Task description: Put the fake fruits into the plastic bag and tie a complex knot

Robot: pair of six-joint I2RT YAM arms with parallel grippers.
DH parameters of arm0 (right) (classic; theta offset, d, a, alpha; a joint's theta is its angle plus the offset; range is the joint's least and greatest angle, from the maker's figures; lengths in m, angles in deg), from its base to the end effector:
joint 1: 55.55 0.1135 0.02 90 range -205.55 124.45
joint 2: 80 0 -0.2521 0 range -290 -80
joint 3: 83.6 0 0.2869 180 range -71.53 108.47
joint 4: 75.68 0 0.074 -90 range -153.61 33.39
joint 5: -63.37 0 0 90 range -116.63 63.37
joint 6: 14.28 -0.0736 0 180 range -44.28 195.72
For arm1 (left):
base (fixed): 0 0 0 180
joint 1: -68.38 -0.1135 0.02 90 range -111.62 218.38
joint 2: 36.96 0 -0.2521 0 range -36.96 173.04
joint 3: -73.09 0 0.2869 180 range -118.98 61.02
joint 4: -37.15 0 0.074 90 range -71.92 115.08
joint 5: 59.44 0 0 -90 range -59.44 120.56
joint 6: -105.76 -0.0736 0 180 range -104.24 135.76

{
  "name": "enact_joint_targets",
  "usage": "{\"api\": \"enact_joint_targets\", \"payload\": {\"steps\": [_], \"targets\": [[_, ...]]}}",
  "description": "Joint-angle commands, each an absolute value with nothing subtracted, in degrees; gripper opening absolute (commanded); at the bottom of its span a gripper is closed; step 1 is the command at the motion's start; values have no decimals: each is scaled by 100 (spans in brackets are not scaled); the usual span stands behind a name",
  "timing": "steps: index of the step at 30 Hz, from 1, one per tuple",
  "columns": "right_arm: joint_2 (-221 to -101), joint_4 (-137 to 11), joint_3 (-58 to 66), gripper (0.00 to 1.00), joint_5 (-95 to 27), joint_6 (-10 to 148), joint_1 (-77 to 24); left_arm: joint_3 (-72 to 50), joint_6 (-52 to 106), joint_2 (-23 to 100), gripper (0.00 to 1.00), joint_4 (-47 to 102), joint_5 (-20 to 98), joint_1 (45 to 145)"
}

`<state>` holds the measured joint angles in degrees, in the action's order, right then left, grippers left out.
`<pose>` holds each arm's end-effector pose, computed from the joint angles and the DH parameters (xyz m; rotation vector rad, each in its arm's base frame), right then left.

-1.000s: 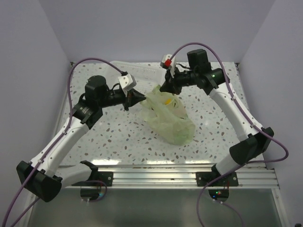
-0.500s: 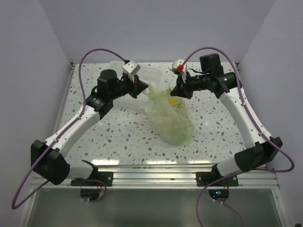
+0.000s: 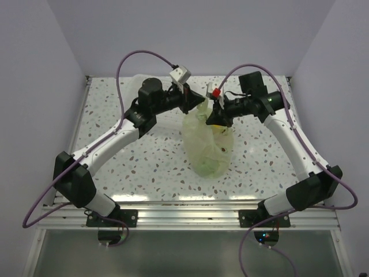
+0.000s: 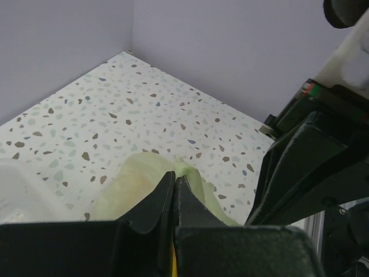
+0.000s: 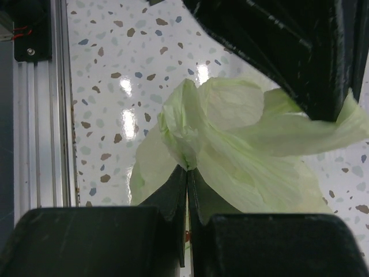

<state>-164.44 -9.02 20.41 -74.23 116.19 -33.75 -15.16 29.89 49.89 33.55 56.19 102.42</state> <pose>0.3049 0.1805 0.3700 -1.4394 1.6577 0.8035 0.3412 -0.2689 0.3668 0.6455 1.5738 -0.9976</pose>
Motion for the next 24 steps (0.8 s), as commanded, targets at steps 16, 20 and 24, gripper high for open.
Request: {"api": "enact_joint_targets", "payload": {"steps": [16, 20, 24], "targets": [[-15602, -2326, 1047, 21, -6593, 10306, -3525, -964, 3958, 4988, 0, 4661, 6993, 10600], [-15655, -2467, 1073, 59, -6109, 9928, -3525, -1008, 3940, 4988, 0, 4574, 7090, 10600], [-15629, -2625, 1056, 62, -6231, 9822, -3604, -1017, 3931, 5032, 0, 4477, 7178, 10600]]}}
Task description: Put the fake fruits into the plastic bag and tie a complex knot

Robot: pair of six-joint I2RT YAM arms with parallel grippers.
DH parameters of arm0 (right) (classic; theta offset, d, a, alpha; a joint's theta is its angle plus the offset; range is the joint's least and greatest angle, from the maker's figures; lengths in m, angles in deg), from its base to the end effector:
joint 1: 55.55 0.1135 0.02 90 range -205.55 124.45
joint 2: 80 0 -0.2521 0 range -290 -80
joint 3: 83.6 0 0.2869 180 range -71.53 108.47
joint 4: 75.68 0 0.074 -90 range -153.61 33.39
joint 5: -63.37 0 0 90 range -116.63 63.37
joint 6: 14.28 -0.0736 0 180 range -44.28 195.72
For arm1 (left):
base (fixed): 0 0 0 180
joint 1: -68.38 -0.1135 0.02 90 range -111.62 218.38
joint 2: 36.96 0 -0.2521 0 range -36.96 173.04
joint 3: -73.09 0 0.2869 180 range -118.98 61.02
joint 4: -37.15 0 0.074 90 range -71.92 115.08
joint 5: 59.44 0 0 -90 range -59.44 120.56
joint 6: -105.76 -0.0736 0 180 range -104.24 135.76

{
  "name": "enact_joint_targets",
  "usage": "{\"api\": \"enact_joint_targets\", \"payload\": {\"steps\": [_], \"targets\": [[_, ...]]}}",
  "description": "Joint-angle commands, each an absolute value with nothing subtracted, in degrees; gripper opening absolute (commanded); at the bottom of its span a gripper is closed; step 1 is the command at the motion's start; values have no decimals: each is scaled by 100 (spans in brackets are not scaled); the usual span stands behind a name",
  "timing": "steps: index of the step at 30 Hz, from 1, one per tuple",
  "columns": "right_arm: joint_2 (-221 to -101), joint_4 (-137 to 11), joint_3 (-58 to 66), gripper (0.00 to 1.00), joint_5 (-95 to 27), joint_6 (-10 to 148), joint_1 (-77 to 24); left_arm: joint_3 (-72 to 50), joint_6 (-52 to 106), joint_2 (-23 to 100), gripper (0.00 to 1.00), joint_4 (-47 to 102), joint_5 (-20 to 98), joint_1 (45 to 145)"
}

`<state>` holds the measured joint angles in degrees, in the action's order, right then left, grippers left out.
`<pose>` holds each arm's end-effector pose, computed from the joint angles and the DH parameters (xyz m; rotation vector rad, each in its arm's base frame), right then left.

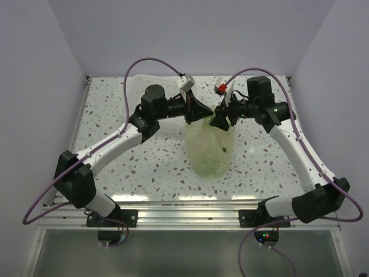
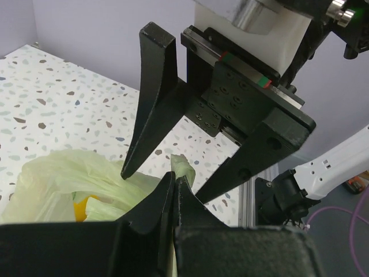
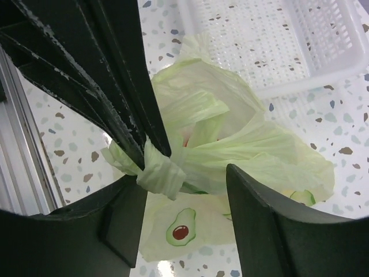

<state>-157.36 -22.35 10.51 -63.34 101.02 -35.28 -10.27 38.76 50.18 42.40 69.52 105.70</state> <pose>0.3097 0.1613 0.3629 -1.1404 1.8065 0.6519 0.3098 -0.2944 0.3497 0.7828 1.5292 -1.3263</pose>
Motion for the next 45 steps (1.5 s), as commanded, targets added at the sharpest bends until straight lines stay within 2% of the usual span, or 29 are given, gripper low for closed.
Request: {"api": "enact_joint_targets", "payload": {"steps": [1, 4, 10, 13, 15, 17, 19, 23, 24, 28, 31, 41, 45], "targets": [[-15611, -2634, 1047, 59, -6406, 9857, -3621, -1026, 3940, 5058, 0, 4459, 7196, 10609], [-15620, -2643, 1012, 47, -6723, 9945, -3612, -1044, 3967, 5146, 0, 4424, 7196, 10609], [-15672, -2291, 1117, 45, -7426, 10270, -3612, -1263, 3826, 5278, 0, 4328, 7081, 10600], [-15734, -2335, 1144, 39, -7559, 10235, -3621, -1500, 3843, 5471, 0, 4292, 7247, 10600], [-15786, -2292, 1196, 29, -7541, 10244, -3621, -1527, 3887, 5506, 0, 4362, 7362, 10591], [-15813, -2256, 1223, 24, -7524, 10270, -3621, -1510, 3905, 5498, 0, 4458, 7555, 10591], [-15857, -2177, 1232, 13, -7515, 10314, -3613, -1483, 3949, 5463, 0, 4503, 7748, 10591], [-15918, -2151, 1258, 6, -7550, 10261, -3621, -1281, 4220, 5340, 0, 4967, 8241, 10591], [-15927, -2133, 1267, 1, -7585, 10261, -3613, -1211, 4300, 5331, 0, 5082, 8355, 10591], [-15892, -2194, 1214, 0, -7717, 10217, -3621, -1307, 4301, 5313, 22, 4838, 8488, 10565], [-15805, -2282, 1127, 0, -7673, 10112, -3621, -1220, 4107, 5050, 40, 4644, 8110, 10460], [-15444, -3047, 643, 0, -7225, 9172, -3630, -685, 3045, 3758, 56, 3642, 7434, 9967], [-15190, -3539, 450, 0, -6699, 8322, -3630, -534, 2554, 3521, 56, 2950, 7277, 10107]]}}
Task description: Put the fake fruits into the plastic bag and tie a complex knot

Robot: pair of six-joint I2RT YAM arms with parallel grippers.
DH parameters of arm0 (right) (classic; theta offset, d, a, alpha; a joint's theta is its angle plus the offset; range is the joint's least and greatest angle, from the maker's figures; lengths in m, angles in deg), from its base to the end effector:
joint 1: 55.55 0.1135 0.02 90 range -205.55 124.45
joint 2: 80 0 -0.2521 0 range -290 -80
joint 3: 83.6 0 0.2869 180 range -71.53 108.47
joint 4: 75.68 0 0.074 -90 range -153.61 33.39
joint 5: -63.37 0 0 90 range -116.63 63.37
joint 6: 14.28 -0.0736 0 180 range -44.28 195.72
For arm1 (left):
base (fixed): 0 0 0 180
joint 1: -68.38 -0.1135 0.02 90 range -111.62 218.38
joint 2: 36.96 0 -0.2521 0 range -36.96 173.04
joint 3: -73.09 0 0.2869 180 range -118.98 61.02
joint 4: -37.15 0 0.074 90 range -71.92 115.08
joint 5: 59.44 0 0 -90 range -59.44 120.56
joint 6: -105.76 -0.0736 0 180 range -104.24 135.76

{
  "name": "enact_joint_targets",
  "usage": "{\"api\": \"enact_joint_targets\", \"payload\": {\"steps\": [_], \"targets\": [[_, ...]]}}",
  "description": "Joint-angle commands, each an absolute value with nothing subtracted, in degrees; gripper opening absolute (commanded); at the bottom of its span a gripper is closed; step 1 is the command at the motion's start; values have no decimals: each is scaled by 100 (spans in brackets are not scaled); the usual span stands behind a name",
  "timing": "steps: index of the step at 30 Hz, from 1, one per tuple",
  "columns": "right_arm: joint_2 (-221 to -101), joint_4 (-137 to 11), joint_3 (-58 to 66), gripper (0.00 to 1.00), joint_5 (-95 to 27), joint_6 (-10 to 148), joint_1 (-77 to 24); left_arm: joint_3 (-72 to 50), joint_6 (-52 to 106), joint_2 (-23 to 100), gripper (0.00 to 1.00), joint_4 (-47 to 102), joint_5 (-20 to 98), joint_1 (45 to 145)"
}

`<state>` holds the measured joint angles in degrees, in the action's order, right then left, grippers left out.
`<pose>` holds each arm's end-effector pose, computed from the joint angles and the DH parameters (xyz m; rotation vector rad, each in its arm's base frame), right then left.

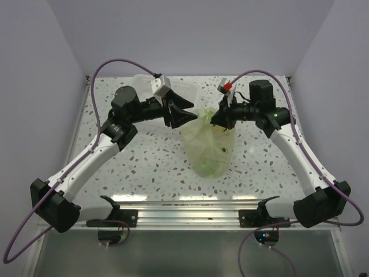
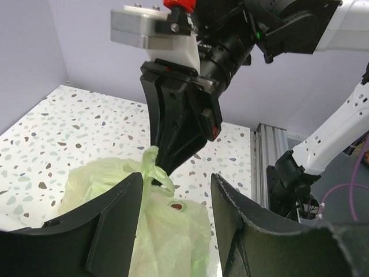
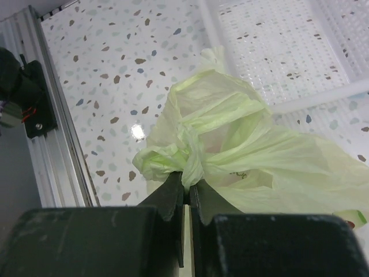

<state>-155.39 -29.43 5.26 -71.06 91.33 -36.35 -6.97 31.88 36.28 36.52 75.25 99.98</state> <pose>0.3059 0.1611 0.3558 -1.0363 1.7977 0.8613 0.2776 -0.2315 0.4026 0.8691 1.3722 -1.2208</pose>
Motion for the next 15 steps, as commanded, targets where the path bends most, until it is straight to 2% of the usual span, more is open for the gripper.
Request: {"api": "enact_joint_targets", "payload": {"steps": [1, 6, 15], "targets": [[-15154, -3609, 389, 0, -6654, 8171, -3630, -490, 2473, 3477, 56, 2912, 7170, 10169], [-14838, -3908, 168, 0, -6434, 7625, -3490, -235, 2113, 3458, 52, 3105, 6704, 10521], [-14679, -3750, 28, 0, -6442, 7809, -3410, -578, 2147, 4073, 51, 3474, 6791, 10890]]}}
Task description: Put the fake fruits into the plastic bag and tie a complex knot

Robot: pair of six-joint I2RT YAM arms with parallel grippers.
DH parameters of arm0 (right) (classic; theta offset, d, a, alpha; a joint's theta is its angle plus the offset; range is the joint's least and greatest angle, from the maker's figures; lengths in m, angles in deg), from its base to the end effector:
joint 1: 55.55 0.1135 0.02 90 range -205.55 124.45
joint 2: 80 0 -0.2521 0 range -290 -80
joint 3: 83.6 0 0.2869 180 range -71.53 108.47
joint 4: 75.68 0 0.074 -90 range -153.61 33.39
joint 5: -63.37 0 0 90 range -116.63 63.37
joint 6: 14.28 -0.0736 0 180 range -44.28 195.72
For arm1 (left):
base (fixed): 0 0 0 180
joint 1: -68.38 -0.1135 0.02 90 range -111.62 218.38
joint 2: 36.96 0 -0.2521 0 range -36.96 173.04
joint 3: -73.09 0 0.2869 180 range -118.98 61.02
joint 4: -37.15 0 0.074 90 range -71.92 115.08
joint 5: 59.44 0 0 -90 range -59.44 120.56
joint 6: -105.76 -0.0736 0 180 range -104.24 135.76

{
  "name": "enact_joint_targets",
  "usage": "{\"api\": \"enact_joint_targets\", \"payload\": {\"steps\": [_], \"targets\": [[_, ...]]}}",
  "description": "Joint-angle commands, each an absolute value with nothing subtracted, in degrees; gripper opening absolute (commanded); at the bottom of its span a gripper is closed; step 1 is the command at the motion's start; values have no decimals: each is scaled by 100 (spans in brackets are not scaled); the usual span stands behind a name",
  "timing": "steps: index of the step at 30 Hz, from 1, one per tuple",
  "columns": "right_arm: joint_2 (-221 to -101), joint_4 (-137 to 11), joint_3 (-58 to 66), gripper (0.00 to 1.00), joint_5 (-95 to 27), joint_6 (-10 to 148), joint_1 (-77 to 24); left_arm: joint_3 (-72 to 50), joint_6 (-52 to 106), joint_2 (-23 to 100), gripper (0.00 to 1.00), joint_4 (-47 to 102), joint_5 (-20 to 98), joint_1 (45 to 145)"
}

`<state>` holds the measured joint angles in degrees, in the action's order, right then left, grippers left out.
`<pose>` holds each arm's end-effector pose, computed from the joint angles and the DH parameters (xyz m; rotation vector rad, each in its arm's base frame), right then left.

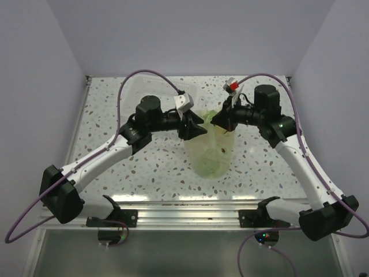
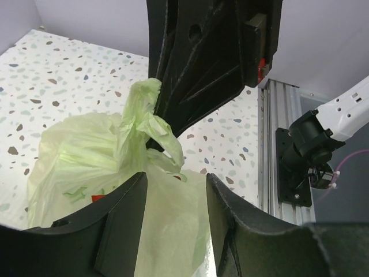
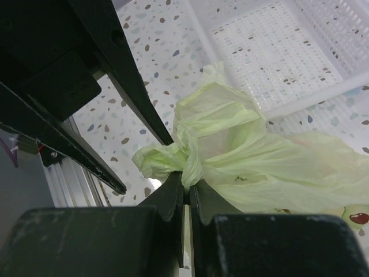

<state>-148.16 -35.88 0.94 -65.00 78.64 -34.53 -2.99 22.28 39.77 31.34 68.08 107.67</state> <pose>0.2845 0.1583 0.3761 -0.8341 1.8019 0.8651 0.2661 -0.2757 0.3407 0.9841 1.5004 -1.1341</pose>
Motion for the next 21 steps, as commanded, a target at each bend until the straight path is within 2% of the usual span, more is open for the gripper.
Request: {"api": "enact_joint_targets", "payload": {"steps": [1, 8, 10, 11, 15, 18, 21], "targets": [[-14671, -3750, -16, 0, -6434, 7835, -3402, -586, 2191, 4135, 50, 3535, 6809, 10916], [-14635, -3672, -122, 0, -6416, 8028, -3375, -710, 2499, 4285, 47, 3773, 6835, 10952], [-14627, -3689, -157, 0, -6469, 8081, -3375, -745, 2569, 4320, 40, 3791, 6757, 10952], [-14618, -3689, -157, 0, -6486, 8125, -3375, -745, 2534, 4329, 28, 3774, 6704, 10952], [-14600, -3601, -166, 0, -6592, 8361, -3366, -710, 2447, 4346, 2, 3677, 6607, 10952], [-14618, -3215, 9, 6, -6618, 8757, -3375, -648, 2411, 4338, 0, 3624, 6581, 10952], [-14662, -2785, 141, 16, -6539, 9222, -3375, -587, 2367, 4338, 0, 3615, 6545, 10952]]}}
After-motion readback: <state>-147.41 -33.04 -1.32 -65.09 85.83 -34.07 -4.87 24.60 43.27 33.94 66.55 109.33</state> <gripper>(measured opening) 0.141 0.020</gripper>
